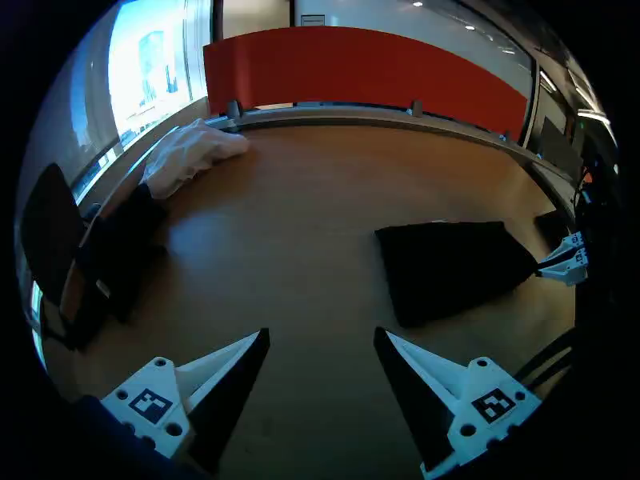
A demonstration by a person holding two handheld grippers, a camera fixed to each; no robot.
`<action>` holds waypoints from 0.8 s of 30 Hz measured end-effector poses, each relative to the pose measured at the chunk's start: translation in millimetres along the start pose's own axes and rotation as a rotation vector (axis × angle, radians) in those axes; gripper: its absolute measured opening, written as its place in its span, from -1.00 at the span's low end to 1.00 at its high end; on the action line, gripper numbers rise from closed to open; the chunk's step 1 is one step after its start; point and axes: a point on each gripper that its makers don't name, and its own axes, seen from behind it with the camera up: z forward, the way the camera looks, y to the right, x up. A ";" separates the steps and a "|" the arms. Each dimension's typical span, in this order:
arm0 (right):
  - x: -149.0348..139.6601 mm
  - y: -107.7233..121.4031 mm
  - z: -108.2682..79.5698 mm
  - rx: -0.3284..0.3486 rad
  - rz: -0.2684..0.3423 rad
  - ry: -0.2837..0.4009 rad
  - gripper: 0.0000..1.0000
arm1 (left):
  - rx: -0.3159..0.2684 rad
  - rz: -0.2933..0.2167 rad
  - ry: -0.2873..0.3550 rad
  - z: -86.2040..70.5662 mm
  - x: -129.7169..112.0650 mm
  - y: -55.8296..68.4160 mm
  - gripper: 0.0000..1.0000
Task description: Fold towel
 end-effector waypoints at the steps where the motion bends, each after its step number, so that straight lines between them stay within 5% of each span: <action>1: 4.1 1.2 -2.7 -0.005 0.001 0.010 -0.90 | 0.001 0.000 0.000 -0.1 0.1 -0.3 0.94; 24: 95.5 18.4 -68.8 -0.085 -0.108 0.180 -0.90 | 0.001 -0.003 0.016 -0.1 12.5 1.1 0.93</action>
